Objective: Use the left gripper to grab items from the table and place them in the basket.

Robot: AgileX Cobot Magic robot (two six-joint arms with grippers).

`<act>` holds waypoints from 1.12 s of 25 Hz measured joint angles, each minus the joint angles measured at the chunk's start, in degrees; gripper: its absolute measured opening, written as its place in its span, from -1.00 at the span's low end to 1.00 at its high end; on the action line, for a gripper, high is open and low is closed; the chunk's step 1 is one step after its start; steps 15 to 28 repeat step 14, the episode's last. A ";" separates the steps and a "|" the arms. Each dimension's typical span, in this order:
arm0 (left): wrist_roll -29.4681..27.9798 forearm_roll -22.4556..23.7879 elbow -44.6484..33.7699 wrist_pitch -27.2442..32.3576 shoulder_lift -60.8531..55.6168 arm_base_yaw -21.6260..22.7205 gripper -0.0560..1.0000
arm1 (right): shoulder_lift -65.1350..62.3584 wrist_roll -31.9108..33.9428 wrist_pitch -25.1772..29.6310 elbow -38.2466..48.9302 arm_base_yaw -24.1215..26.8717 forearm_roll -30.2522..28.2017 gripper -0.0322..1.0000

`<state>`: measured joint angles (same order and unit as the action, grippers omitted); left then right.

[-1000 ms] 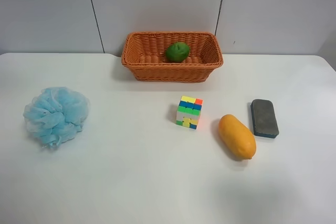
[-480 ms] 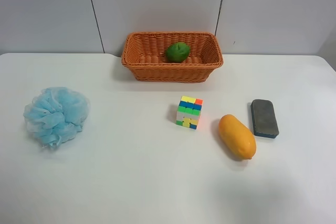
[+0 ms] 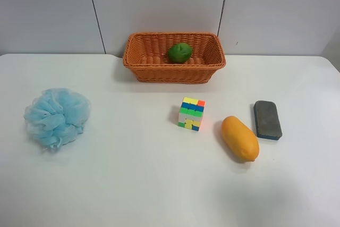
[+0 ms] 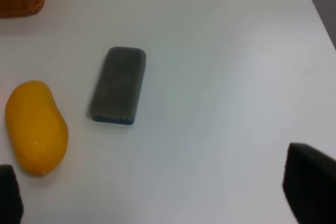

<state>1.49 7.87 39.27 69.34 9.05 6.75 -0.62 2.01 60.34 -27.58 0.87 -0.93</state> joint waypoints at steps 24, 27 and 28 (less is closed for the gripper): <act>-2.81 -4.90 -8.92 -6.53 -8.25 0.12 0.99 | 0.00 0.00 0.00 0.00 0.00 0.00 0.99; -2.81 -4.90 -8.92 -6.53 -8.25 0.12 0.99 | 0.00 0.00 0.00 0.00 0.00 0.00 0.99; -2.81 -4.90 -8.92 -6.53 -8.25 0.12 0.99 | 0.00 0.00 0.00 0.00 0.00 0.00 0.99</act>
